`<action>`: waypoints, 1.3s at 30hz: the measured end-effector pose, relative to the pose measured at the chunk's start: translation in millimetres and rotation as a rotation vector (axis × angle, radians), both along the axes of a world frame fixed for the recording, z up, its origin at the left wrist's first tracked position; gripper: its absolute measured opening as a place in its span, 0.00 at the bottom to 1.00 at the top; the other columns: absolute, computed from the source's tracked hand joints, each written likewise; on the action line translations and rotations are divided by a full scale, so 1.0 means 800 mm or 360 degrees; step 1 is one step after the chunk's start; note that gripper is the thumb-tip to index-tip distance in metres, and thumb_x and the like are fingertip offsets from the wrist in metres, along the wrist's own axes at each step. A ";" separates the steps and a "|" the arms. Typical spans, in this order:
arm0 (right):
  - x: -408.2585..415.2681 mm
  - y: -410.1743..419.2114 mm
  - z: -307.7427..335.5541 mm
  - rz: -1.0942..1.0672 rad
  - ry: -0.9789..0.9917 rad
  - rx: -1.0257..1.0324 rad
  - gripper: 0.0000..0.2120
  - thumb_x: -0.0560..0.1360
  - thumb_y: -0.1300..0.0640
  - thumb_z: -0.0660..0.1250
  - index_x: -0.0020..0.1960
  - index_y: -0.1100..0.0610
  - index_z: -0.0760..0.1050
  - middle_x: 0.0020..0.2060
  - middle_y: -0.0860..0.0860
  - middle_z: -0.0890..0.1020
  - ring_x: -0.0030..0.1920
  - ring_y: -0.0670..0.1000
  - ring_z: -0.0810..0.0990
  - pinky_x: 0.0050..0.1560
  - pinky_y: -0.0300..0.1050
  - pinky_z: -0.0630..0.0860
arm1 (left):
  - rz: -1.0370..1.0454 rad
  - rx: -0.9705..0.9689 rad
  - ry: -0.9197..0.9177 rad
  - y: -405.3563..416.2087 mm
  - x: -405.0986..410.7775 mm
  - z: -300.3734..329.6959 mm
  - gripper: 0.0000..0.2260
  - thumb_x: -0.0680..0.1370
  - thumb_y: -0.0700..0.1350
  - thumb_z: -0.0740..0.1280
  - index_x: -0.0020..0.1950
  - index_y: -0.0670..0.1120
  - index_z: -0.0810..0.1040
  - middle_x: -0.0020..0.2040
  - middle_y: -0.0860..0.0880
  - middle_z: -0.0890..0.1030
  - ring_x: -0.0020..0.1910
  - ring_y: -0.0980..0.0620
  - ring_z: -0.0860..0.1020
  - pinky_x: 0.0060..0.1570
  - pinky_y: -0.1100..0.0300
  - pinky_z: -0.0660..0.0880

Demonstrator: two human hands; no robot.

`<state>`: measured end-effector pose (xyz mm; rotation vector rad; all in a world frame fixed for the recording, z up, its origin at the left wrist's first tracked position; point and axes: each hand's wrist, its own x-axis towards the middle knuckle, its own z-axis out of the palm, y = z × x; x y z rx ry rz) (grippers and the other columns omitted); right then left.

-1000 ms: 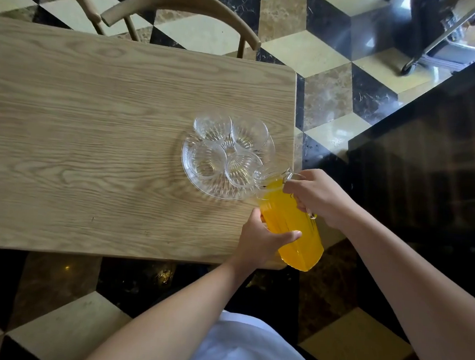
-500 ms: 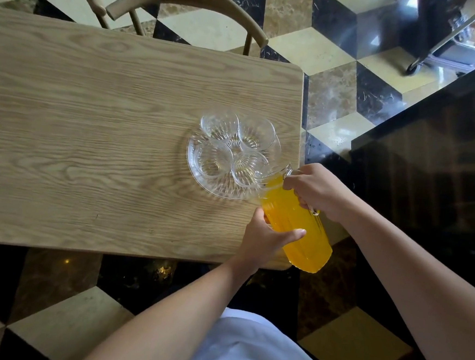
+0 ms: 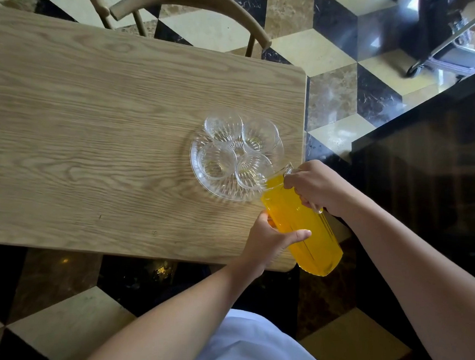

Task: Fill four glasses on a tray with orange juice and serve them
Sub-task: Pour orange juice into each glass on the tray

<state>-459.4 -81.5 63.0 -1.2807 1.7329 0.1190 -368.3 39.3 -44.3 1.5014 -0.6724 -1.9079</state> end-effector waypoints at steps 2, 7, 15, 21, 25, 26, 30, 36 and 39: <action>0.003 -0.002 0.000 0.0026 0.0025 0.0015 0.13 0.74 0.56 0.68 0.36 0.65 0.76 0.28 0.61 0.75 0.27 0.56 0.73 0.27 0.43 0.67 | 0.0007 0.0003 0.0026 0.001 0.001 0.000 0.28 0.65 0.50 0.84 0.61 0.51 0.78 0.51 0.53 0.88 0.49 0.54 0.86 0.54 0.51 0.83; 0.008 -0.004 0.000 0.0025 0.0067 0.0039 0.13 0.74 0.57 0.68 0.39 0.68 0.78 0.29 0.62 0.76 0.28 0.57 0.73 0.26 0.42 0.67 | 0.0035 0.0082 0.0175 0.001 0.005 0.002 0.25 0.68 0.46 0.82 0.62 0.49 0.79 0.52 0.49 0.88 0.52 0.49 0.86 0.55 0.48 0.83; 0.008 -0.008 0.004 0.0051 0.0125 0.0066 0.15 0.74 0.57 0.68 0.39 0.70 0.79 0.28 0.62 0.76 0.26 0.56 0.73 0.25 0.41 0.66 | 0.0198 0.0332 0.0639 -0.001 0.017 0.006 0.27 0.72 0.51 0.76 0.69 0.48 0.74 0.62 0.41 0.84 0.60 0.37 0.83 0.63 0.36 0.77; 0.003 -0.011 0.013 0.0004 0.0046 0.0098 0.12 0.73 0.60 0.67 0.33 0.64 0.72 0.28 0.60 0.71 0.25 0.54 0.68 0.25 0.41 0.63 | 0.0351 0.0621 0.0979 -0.005 0.034 0.001 0.34 0.76 0.70 0.63 0.75 0.50 0.72 0.69 0.35 0.77 0.65 0.30 0.78 0.68 0.32 0.70; 0.007 -0.012 0.014 -0.0023 0.0026 0.0123 0.13 0.74 0.61 0.68 0.33 0.63 0.71 0.27 0.58 0.69 0.25 0.53 0.67 0.28 0.44 0.63 | 0.0344 0.0655 0.0951 -0.007 0.036 0.002 0.32 0.79 0.69 0.59 0.75 0.49 0.72 0.68 0.34 0.78 0.64 0.30 0.79 0.68 0.33 0.71; 0.008 -0.012 0.013 -0.0021 0.0027 0.0124 0.13 0.74 0.61 0.68 0.33 0.63 0.70 0.27 0.57 0.69 0.24 0.53 0.66 0.29 0.44 0.63 | 0.0360 0.0670 0.0943 -0.007 0.036 0.002 0.32 0.79 0.68 0.58 0.75 0.49 0.71 0.68 0.34 0.78 0.64 0.30 0.79 0.68 0.33 0.71; 0.009 -0.012 0.014 0.0040 0.0082 0.0133 0.14 0.74 0.61 0.67 0.32 0.63 0.71 0.26 0.59 0.70 0.23 0.54 0.67 0.28 0.44 0.65 | 0.0371 0.0672 0.0930 -0.008 0.032 0.010 0.26 0.82 0.62 0.54 0.73 0.48 0.72 0.68 0.33 0.77 0.64 0.29 0.78 0.64 0.36 0.75; 0.011 -0.015 0.021 0.0081 0.0174 0.0159 0.14 0.75 0.59 0.67 0.32 0.63 0.72 0.26 0.59 0.72 0.22 0.54 0.67 0.29 0.43 0.65 | 0.0364 0.0667 0.0991 -0.007 0.030 0.017 0.22 0.82 0.57 0.51 0.67 0.49 0.76 0.66 0.34 0.79 0.64 0.29 0.78 0.65 0.35 0.74; 0.015 -0.017 0.024 0.0084 0.0174 0.0173 0.14 0.76 0.60 0.67 0.33 0.63 0.71 0.25 0.58 0.70 0.21 0.53 0.66 0.28 0.42 0.64 | 0.0386 0.0684 0.1038 -0.007 0.030 0.019 0.23 0.82 0.56 0.51 0.69 0.48 0.75 0.66 0.34 0.80 0.64 0.29 0.78 0.63 0.35 0.75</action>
